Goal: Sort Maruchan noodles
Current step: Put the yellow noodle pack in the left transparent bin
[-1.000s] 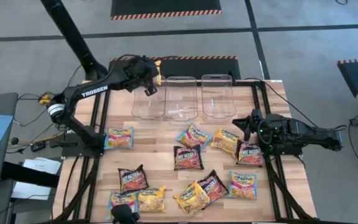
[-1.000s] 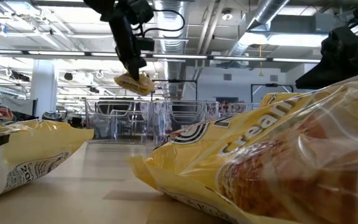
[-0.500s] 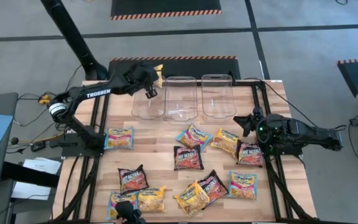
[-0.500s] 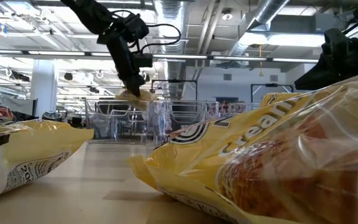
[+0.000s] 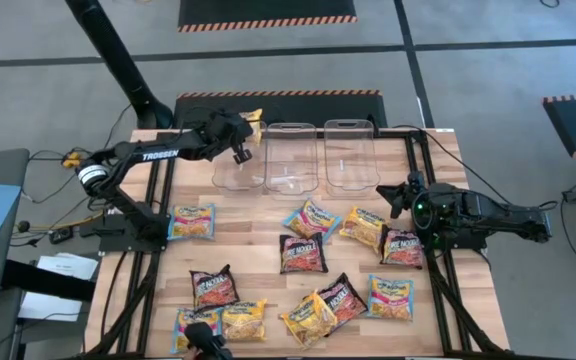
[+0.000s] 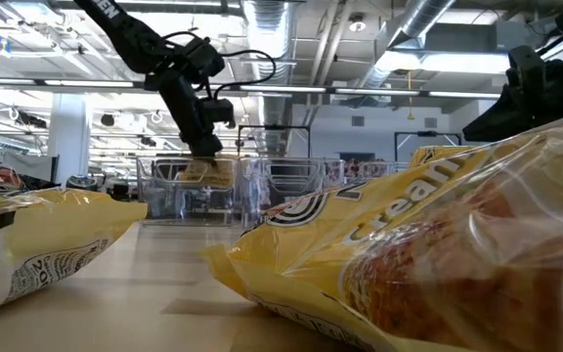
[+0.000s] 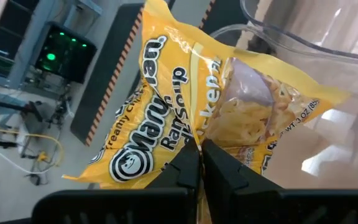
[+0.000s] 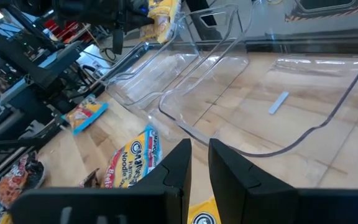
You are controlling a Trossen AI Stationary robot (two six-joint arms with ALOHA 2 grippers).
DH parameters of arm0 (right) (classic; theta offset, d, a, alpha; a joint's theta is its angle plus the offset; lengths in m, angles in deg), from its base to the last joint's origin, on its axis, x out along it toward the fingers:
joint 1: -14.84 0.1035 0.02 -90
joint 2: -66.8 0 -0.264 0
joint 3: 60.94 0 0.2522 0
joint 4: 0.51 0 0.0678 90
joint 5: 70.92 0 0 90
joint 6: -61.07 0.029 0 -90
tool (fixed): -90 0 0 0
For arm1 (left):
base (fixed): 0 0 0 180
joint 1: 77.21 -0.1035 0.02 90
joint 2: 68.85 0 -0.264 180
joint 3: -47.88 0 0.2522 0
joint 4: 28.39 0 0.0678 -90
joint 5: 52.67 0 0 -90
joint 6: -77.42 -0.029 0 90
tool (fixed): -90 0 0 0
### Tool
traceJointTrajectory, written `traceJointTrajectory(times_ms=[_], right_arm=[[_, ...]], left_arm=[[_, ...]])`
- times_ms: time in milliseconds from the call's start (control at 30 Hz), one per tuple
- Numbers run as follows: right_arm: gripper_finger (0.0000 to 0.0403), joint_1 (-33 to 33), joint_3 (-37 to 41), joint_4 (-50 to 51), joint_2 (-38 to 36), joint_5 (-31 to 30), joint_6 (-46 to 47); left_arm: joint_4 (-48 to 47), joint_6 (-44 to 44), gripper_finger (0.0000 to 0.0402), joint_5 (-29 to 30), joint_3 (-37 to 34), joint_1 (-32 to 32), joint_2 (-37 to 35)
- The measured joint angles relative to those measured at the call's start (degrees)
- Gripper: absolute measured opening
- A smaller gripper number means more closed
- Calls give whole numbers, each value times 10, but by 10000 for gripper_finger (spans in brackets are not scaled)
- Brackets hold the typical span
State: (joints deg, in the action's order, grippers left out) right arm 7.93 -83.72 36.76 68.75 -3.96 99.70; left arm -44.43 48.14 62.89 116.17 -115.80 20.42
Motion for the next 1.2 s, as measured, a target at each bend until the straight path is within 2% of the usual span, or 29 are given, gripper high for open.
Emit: traceJointTrajectory(times_ms=[333,467,933,1033,1200], right_arm=[[82,0,0,0,0,-1,23],[82,0,0,0,0,-1,38],[82,0,0,0,0,0,40],[82,0,0,0,0,0,40],[82,0,0,0,0,0,40]], left_arm=[[-19,25,0,-17,0,-14,0],[-24,37,5,-58,0,-14,0],[-46,99,87,-103,0,-53,9],[-37,129,97,-107,0,-61,22],[-49,169,101,-144,0,-68,41]])
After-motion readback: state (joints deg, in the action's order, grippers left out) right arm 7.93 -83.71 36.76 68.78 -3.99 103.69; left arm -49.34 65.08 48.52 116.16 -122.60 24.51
